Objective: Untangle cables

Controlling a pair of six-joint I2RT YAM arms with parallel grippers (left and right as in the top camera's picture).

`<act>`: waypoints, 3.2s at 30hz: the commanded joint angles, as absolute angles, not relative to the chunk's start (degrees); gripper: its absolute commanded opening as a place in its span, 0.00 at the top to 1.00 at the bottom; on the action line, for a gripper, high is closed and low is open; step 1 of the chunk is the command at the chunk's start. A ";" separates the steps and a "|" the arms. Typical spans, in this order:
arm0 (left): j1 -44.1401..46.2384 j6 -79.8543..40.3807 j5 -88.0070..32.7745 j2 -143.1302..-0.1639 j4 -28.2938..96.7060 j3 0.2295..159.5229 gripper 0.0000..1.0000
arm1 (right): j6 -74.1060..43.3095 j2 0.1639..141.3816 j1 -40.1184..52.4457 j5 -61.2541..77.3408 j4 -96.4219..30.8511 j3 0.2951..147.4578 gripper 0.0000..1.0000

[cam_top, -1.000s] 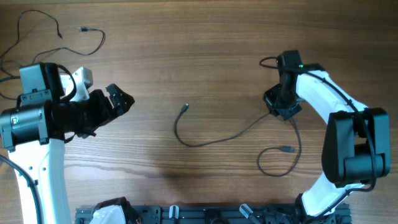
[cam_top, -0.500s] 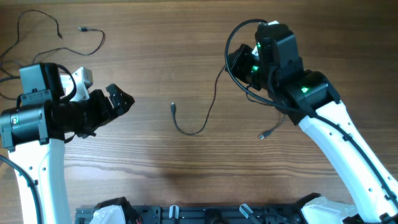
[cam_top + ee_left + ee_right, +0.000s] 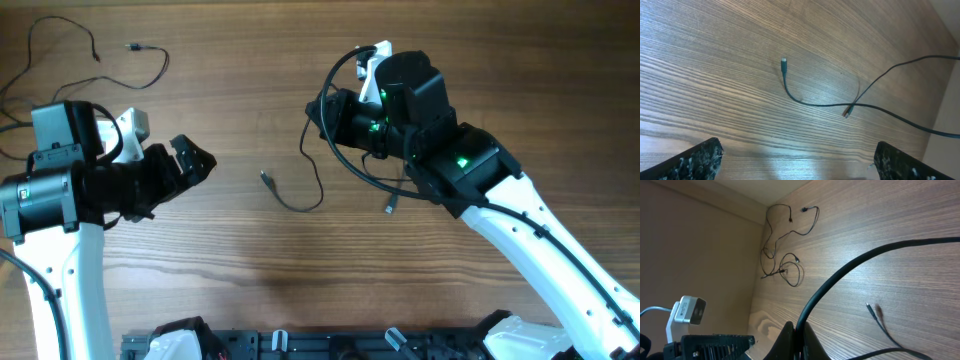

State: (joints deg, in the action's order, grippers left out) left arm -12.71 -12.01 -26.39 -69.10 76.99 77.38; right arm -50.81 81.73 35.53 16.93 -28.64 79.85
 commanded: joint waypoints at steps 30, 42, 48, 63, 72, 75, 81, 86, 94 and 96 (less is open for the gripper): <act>8.08 17.80 -48.21 -69.17 70.30 77.47 0.18 | -55.99 85.03 35.62 32.29 -27.40 80.51 0.96; 8.36 17.58 -46.65 -69.17 64.45 77.47 0.27 | -58.89 85.03 35.62 44.38 -23.31 80.51 0.96; 8.36 17.58 -46.61 -69.17 64.18 77.47 0.52 | -58.74 85.03 35.62 44.40 -23.55 80.51 0.96; 8.36 2.00 -52.49 -64.86 56.88 77.49 0.96 | -58.46 85.03 35.38 40.03 -23.64 80.51 0.36; -8.84 -20.23 -32.86 -49.84 52.77 77.49 0.96 | -58.43 85.03 21.23 40.01 -25.43 80.51 0.06; -14.83 -23.49 -33.01 -49.82 53.67 77.49 0.96 | -57.89 85.03 17.65 36.18 -32.16 80.51 0.02; -19.35 -35.46 -35.64 -49.50 52.73 77.49 0.96 | -55.46 85.03 17.34 25.23 -44.29 80.51 0.00; -26.87 -36.71 -32.29 -51.48 51.92 77.49 0.96 | -53.43 85.03 17.39 25.15 -45.25 80.51 0.00; -41.78 -37.93 -3.92 -63.79 56.77 77.49 0.96 | -52.51 85.19 17.39 19.53 -47.03 80.23 0.00; -45.08 -37.91 -2.52 -67.99 55.09 77.49 0.96 | -52.47 85.21 17.39 19.29 -47.05 80.18 0.00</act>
